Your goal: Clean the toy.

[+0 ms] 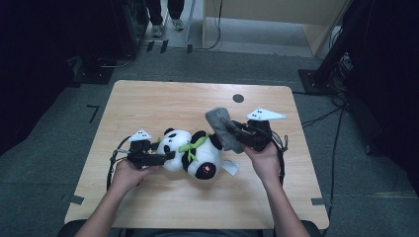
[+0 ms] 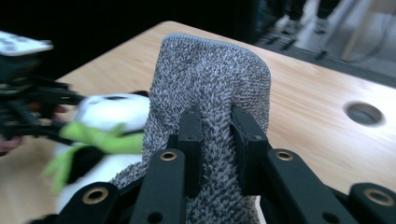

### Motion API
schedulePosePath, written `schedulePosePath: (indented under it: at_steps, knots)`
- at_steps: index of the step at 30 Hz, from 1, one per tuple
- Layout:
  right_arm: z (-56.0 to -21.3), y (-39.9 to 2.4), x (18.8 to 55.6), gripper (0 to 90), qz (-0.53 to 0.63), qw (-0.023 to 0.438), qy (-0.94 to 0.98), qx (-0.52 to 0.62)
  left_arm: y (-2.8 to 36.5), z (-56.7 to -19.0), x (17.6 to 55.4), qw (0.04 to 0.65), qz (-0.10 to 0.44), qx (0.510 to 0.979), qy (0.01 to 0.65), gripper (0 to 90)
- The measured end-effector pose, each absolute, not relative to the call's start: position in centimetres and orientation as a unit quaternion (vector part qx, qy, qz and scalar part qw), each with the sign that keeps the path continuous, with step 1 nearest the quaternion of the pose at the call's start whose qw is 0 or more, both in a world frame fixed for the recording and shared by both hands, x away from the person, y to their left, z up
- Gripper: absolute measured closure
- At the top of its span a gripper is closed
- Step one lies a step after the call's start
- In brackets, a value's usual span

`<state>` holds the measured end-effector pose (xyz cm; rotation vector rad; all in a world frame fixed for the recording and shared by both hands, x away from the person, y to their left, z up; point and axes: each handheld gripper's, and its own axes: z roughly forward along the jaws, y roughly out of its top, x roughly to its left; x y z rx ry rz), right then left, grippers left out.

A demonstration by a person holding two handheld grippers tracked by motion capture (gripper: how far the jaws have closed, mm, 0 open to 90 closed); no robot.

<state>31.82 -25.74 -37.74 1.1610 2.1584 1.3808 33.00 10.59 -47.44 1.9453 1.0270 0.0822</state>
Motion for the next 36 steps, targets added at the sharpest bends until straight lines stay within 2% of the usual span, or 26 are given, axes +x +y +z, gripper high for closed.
schedulePosePath:
  at_steps: [6, 9, 13, 18, 32, 36]
  knots:
    - [-37.9, -22.3, 31.0, 76.7, 0.501, 0.127, 0.775, 0.364, 10.5, -47.4, 33.0, 0.45, 0.036, 0.788, 0.418, 24.8]
    - [-39.4, -20.4, 31.0, 76.6, 0.495, 0.099, 0.789, 0.351, 10.5, -47.4, 32.9, 0.45, 0.036, 0.788, 0.418, 24.8]
    - [-42.0, -19.2, 31.3, 75.9, 0.462, 0.095, 0.81, 0.349, 10.5, -47.3, 32.9, 0.444, 0.036, 0.792, 0.417, 26.0]
    - [-43.0, -20.3, 31.0, 75.8, 0.465, 0.094, 0.807, 0.351, 10.4, -47.2, 32.8, 0.436, 0.039, 0.798, 0.414, 29.7]
    - [-44.8, -24.0, 30.3, 77.9, 0.437, 0.08, 0.816, 0.37, 10.4, -47.2, 32.9, 0.438, 0.033, 0.793, 0.422, 29.7]
    - [-45.9, -25.3, 30.8, 77.9, 0.417, 0.057, 0.819, 0.391, 10.4, -47.2, 33.0, 0.438, 0.033, 0.791, 0.425, 29.7]
